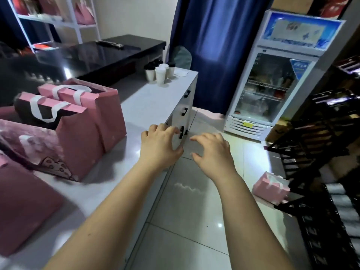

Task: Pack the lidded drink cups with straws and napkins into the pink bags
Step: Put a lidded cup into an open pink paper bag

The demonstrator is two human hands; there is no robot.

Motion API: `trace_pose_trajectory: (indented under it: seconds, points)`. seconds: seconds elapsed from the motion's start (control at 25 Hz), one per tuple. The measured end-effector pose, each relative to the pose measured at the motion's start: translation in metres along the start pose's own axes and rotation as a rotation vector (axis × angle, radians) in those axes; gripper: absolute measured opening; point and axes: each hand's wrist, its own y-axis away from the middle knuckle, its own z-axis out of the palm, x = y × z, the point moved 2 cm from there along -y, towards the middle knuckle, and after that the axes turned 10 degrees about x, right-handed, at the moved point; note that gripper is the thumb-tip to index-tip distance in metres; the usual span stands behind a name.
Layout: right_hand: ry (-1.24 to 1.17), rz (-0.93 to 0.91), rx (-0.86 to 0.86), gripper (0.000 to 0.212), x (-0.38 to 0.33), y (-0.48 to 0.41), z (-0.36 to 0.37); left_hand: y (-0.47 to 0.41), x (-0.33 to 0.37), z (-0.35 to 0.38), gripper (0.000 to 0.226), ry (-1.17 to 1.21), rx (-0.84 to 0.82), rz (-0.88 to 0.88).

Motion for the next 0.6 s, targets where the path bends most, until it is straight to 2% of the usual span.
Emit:
trace_pose_trajectory:
  seconds: [0.12, 0.2, 0.6]
  points:
    - [-0.008, 0.012, -0.122, 0.041, 0.028, -0.022, 0.042, -0.016, -0.014, 0.045, 0.045, -0.013, -0.095, -0.088]
    - [-0.011, 0.015, -0.143, 0.041, 0.043, -0.043, 0.059, -0.032, -0.028, 0.060, 0.044, -0.034, -0.105, -0.129]
    - [-0.073, -0.153, -0.063, 0.042, 0.032, -0.267, 0.140, -0.229, -0.119, 0.106, 0.048, -0.033, 0.070, -0.279]
